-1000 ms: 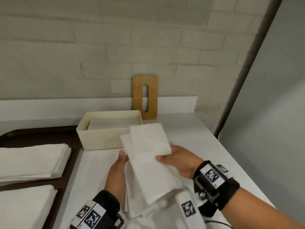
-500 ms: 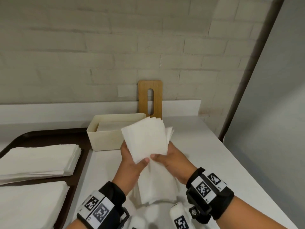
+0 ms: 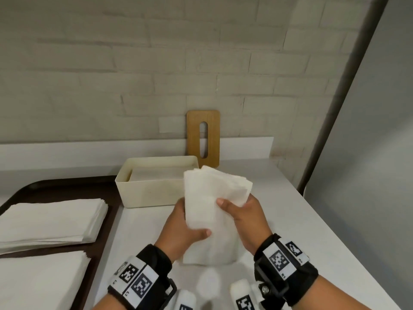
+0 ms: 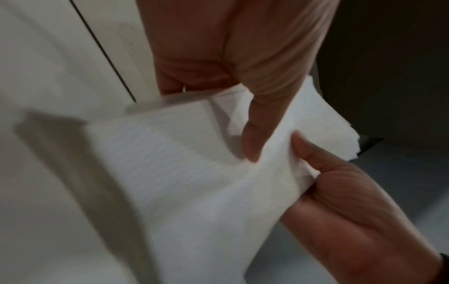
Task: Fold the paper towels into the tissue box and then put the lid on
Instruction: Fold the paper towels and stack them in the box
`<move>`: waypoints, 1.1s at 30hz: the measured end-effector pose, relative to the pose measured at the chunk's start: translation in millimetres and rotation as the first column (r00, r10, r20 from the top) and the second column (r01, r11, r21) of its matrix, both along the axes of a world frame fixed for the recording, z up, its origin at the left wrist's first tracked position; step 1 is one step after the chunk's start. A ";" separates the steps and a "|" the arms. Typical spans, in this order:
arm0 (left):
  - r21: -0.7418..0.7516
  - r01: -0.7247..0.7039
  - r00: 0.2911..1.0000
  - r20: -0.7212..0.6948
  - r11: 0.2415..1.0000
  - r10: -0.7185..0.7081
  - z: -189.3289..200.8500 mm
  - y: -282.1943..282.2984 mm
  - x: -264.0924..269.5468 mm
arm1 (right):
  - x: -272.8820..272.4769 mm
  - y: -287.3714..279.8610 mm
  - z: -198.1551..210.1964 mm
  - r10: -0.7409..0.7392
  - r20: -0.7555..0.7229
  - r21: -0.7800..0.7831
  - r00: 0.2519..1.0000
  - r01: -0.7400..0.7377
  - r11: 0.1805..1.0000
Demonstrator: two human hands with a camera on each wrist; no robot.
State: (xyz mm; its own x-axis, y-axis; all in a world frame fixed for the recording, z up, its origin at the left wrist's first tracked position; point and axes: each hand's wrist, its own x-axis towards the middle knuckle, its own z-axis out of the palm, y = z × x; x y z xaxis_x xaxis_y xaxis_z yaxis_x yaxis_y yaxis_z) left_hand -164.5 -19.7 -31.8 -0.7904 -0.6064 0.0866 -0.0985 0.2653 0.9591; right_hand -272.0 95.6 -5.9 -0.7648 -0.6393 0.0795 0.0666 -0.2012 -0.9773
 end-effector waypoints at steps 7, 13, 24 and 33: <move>0.294 -0.126 0.978 -0.124 0.947 0.168 3.5 -22.1 13.5 | -40.6 17.3 18.4 -0.057 0.099 -0.080 0.993 0.065 0.995; 0.388 -0.073 0.914 -0.342 0.919 0.217 11.1 -27.8 11.9 | -52.3 31.8 -7.3 -0.052 -0.014 0.157 0.999 0.054 0.986; 0.316 -0.201 0.969 -0.074 0.927 0.235 -13.3 -16.6 5.9 | -44.9 28.0 -37.2 -0.096 0.019 0.174 0.995 0.091 0.981; 0.256 -0.205 0.977 -0.002 0.945 0.213 -16.0 -18.9 7.1 | -39.4 27.0 -49.5 -0.109 0.052 0.230 0.993 0.095 0.969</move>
